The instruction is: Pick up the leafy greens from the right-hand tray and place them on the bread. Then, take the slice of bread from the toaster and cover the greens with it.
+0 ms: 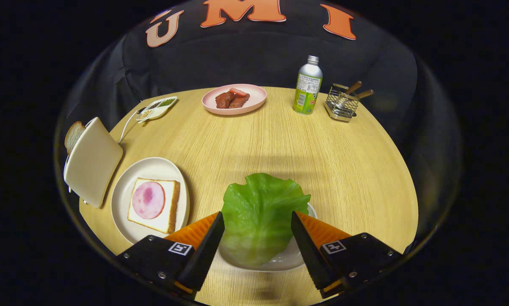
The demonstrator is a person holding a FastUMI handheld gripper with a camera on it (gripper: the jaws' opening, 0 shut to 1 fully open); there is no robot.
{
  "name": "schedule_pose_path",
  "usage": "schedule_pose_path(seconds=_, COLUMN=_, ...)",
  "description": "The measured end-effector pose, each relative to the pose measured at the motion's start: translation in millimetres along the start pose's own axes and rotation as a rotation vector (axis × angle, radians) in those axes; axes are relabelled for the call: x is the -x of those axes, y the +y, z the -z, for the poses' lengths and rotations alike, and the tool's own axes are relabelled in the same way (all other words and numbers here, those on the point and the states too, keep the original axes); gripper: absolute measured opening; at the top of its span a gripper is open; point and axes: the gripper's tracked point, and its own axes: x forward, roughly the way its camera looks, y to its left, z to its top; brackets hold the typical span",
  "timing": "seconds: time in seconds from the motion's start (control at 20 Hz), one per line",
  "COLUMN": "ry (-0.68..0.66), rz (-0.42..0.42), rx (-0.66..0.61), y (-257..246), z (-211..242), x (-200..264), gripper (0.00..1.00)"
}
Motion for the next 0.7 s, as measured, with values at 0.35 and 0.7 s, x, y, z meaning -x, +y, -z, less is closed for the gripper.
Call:
schedule_pose_path(seconds=0.35, ry=0.078, rz=0.013, rx=-0.013, y=-2, z=22, x=-21, gripper=0.86)
schedule_pose_path(seconds=0.7, ry=0.023, rz=0.021, rx=-0.049, y=-7, z=18, x=-25, gripper=0.41)
